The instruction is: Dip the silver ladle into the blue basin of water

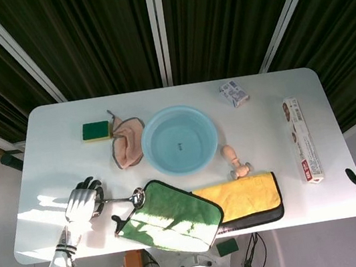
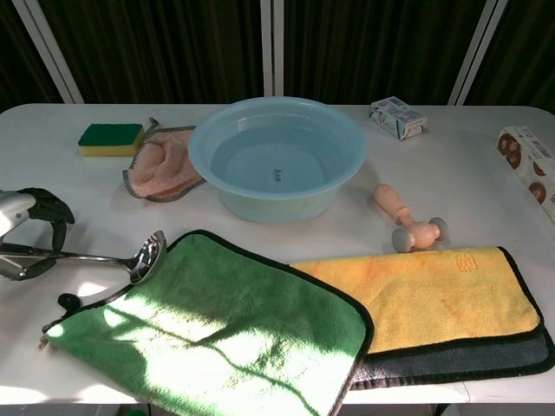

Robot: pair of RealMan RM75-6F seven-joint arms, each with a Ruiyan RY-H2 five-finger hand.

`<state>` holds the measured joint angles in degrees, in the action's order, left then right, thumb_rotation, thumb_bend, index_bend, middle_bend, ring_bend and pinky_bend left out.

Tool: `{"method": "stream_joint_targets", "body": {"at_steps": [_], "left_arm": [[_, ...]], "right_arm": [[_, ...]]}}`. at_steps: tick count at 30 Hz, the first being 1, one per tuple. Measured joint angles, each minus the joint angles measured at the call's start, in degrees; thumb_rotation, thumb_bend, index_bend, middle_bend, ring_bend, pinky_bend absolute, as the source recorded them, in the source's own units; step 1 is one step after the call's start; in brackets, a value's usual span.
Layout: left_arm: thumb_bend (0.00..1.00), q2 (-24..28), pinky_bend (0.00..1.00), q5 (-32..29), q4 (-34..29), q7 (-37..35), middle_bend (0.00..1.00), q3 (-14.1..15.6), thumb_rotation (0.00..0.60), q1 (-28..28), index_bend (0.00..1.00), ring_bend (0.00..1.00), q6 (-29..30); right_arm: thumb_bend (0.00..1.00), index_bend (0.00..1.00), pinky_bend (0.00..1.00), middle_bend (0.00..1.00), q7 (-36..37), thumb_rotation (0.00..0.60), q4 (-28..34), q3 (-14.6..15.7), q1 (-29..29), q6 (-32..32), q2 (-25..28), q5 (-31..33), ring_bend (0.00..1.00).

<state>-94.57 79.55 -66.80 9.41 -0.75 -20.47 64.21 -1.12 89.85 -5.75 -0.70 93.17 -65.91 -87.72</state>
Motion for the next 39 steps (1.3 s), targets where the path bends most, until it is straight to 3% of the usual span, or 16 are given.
{"method": "stream_joint_targets", "body": {"at_steps": [11,22,27,34,39], "left_arm": [[0.34,2.8,0.32,2.1,-3.5,-7.0,0.37,-0.6,0.6,0.3,0.74,0.23,2.7],[0.34,8.0,0.56,2.4,-9.0,-15.2,0.44,-2.2,0.6,0.3,0.77,0.31,3.8],[0.34,10.4,0.64,2.6,-11.2,-16.1,0.45,-3.1,0.6,-0.1,0.77,0.34,4.3],[0.34,14.3,0.66,2.0,-14.6,-15.6,0.46,-5.5,0.6,-1.9,0.77,0.35,3.7],[0.34,16.1,0.71,0.7,-16.5,-15.5,0.49,-7.6,0.6,-3.8,0.77,0.43,1.9]], "right_arm": [[0.21,0.0,0.0,0.0,0.2,0.6,0.0,0.0,-0.1,-0.4,0.1,0.1,0.0],[0.22,0.0,0.0,0.0,2.2,0.6,-1.6,-0.4,0.0,2.0,-0.7,-1.7,0.0],[0.22,0.0,0.0,0.0,2.6,0.6,-1.9,-0.5,0.0,2.1,-0.8,-1.8,0.0],[0.23,0.0,0.0,0.0,3.2,0.6,-2.1,-0.6,0.1,2.6,-0.6,-1.9,0.0],[0.22,0.0,0.0,0.0,3.8,0.6,-2.3,-0.9,0.3,3.1,-0.4,-1.8,0.0]]}}
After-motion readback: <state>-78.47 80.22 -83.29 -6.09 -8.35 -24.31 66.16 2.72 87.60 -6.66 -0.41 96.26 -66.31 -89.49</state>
